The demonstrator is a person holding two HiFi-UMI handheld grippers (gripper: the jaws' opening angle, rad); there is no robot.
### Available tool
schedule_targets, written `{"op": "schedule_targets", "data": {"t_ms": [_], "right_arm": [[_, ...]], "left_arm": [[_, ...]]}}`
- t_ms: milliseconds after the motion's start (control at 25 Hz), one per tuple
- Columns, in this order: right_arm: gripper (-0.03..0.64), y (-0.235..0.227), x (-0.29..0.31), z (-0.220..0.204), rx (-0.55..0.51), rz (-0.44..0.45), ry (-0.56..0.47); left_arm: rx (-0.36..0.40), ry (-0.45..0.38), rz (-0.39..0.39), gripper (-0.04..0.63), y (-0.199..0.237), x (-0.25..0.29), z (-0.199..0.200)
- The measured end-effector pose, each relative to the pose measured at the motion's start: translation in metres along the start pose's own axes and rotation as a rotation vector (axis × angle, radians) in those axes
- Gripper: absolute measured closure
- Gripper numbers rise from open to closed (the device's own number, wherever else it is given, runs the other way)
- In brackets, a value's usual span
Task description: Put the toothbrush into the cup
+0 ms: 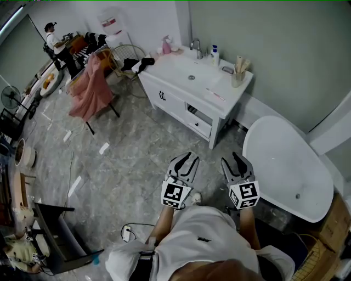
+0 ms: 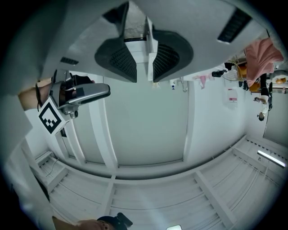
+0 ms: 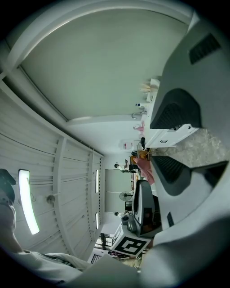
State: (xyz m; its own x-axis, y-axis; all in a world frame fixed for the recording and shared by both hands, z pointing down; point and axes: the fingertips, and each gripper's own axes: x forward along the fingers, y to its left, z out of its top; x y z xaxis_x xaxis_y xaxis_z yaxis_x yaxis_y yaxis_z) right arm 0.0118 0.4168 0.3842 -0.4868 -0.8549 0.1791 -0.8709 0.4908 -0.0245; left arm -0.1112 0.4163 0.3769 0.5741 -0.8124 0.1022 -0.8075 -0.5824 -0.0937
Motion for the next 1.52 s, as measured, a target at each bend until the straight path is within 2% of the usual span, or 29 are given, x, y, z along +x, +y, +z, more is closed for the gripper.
{"op": "schedule_targets", "data": {"t_ms": [720, 1200, 1520], "right_arm": [[0.419, -0.007, 0.086, 0.004, 0.004, -0.027, 0.018], [0.42, -0.024, 0.104, 0.002, 0.005, -0.052, 0.038], [0.42, -0.043, 0.13, 0.003, 0.009, -0.046, 0.035]], "left_arm": [[-0.009, -0.01, -0.044, 0.492, 0.074, 0.052, -0.012], [-0.028, -0.011, -0.062, 0.493, 0.087, 0.079, -0.017], [-0.027, -0.006, -0.043, 0.492, 0.101, 0.106, -0.018]]}}
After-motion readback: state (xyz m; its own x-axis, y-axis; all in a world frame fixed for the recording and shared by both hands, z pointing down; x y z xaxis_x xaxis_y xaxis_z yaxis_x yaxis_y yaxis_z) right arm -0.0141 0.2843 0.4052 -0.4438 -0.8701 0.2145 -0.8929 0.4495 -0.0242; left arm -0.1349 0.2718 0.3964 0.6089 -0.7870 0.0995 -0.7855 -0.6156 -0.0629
